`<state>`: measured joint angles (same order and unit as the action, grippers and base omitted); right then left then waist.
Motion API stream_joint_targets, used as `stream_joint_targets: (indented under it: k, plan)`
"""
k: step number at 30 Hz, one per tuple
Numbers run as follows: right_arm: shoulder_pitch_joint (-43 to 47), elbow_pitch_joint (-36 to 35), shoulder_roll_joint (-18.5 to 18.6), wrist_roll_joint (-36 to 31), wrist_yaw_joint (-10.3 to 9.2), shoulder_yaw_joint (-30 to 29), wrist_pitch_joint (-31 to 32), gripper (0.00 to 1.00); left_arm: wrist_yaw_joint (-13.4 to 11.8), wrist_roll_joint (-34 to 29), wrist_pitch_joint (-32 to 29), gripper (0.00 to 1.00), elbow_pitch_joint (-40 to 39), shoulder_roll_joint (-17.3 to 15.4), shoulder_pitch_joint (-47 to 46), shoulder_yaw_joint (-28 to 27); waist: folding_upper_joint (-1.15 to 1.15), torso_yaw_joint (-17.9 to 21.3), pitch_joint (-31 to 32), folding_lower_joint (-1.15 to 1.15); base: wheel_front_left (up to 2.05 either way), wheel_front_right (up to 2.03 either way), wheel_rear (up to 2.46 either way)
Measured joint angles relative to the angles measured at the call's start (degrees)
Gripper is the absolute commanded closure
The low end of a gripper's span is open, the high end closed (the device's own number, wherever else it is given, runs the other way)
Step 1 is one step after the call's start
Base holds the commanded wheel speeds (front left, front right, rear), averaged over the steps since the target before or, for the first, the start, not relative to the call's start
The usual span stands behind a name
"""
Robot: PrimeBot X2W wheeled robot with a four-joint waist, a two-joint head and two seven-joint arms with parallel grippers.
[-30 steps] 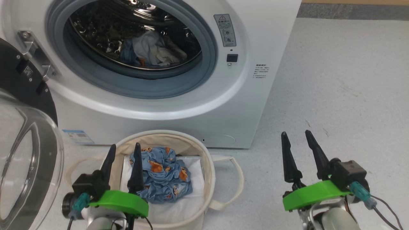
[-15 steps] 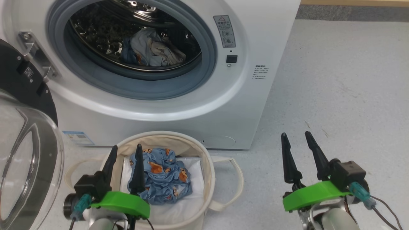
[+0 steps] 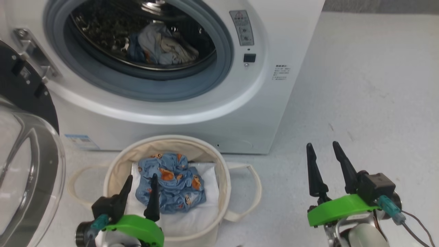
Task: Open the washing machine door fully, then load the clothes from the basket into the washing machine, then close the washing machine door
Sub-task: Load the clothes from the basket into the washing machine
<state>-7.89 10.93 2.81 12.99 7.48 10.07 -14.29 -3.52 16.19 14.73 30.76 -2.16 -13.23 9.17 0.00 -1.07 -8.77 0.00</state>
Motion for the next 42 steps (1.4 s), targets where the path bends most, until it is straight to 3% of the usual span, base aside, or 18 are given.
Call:
stream_joint_targets:
  k: [7, 18, 23, 30, 42]
  plan:
    - [-1.2, -2.4, 0.0, -1.5, 0.00, -0.7, 0.0, 0.00, 0.2, -1.6, 0.0, 0.00, 10.2, 0.0, -8.3, 1.7, 0.00, 0.1, -5.7, 0.00, 0.00, 0.00, 0.00]
    - [-7.4, -6.8, 0.0, -6.1, 0.00, -1.7, 0.0, 0.00, 3.1, -2.5, -0.9, 0.00, 33.1, 0.4, -27.5, 5.8, 0.00, -0.1, -19.2, 0.01, 0.00, 0.00, 0.00]
    - [-10.5, -8.2, 0.0, -6.4, 0.00, -1.6, 0.0, 0.00, 3.6, -2.5, -1.1, 0.00, 39.7, 0.4, -35.9, 6.5, 0.00, 0.1, -25.3, 0.02, 0.00, 0.00, 0.00]
    - [-13.0, -9.0, 0.0, -6.2, 0.00, -0.9, 0.0, 0.00, 3.4, -0.9, -3.8, 0.00, 42.6, -1.0, -40.4, 4.9, 0.00, 1.8, -31.1, 0.02, 0.00, 0.00, 0.00]
    - [-14.5, -11.3, 0.0, -5.6, 0.00, -1.2, 0.0, 0.00, -2.0, 0.7, -8.1, 0.00, 43.4, -4.0, -50.5, 3.2, 0.00, 5.3, -41.0, 0.02, 0.00, 0.00, 0.00]
